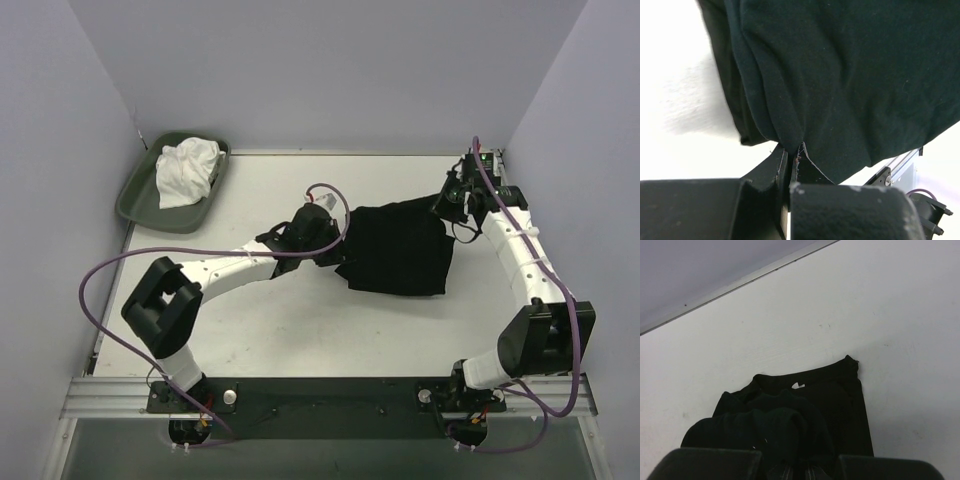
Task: Fold and stack the t-shirts
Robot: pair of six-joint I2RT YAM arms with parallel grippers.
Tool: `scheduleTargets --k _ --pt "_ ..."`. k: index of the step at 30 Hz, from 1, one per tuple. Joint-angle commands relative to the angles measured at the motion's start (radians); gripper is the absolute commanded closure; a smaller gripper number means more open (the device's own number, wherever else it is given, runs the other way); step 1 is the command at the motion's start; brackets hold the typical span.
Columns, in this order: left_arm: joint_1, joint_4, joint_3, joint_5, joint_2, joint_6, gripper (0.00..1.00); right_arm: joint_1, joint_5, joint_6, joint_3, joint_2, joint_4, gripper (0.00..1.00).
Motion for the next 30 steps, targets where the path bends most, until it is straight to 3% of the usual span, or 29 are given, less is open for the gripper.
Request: scheduleTargets --k 1,22,30 --pt "-0.016 0.068 0.063 -0.012 0.037 0.004 1.0 -0.022 -0.031 0.014 0.012 0.002 0.081 1.0" --pt "-0.018 0.114 0.089 -0.044 0.182 0.037 1.0 -0.059 -0.058 0.013 -0.032 0.19 0.196 1.0" --pt "-0.013 0.166 0.043 -0.064 0.247 0.05 1.0 -0.059 -0.001 0.025 -0.1 0.268 0.286 1.0"
